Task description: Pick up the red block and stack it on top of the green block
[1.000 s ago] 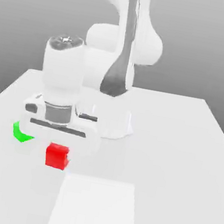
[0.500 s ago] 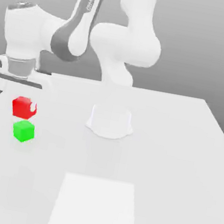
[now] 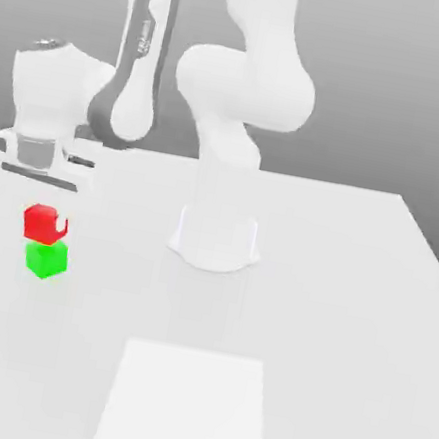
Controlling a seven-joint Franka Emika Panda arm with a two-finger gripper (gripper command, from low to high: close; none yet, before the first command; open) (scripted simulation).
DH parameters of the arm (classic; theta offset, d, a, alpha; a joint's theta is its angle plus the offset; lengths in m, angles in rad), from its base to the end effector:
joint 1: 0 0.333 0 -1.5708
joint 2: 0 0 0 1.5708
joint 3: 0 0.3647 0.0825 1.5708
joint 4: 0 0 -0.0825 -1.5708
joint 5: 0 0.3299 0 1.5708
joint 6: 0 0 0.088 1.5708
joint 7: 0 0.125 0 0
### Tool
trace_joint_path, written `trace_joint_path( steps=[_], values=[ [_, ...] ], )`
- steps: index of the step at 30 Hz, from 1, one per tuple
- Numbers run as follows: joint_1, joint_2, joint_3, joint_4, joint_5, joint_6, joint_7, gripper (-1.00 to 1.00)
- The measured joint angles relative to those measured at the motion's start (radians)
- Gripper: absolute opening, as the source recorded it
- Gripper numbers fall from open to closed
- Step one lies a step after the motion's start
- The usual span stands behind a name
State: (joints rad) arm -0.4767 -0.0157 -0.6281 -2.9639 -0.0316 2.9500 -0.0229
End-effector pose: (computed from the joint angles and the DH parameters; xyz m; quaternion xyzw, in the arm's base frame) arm 0.1412 -0.2750 0.2653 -0.8651 0.5016 -0.0004 0.0016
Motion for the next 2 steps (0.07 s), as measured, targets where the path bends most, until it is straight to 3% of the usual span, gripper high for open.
trace_joint_path(
  steps=[2],
  values=[
    [0.011,0.000,0.000,0.000,0.000,0.000,0.000,1.00]
  ],
)
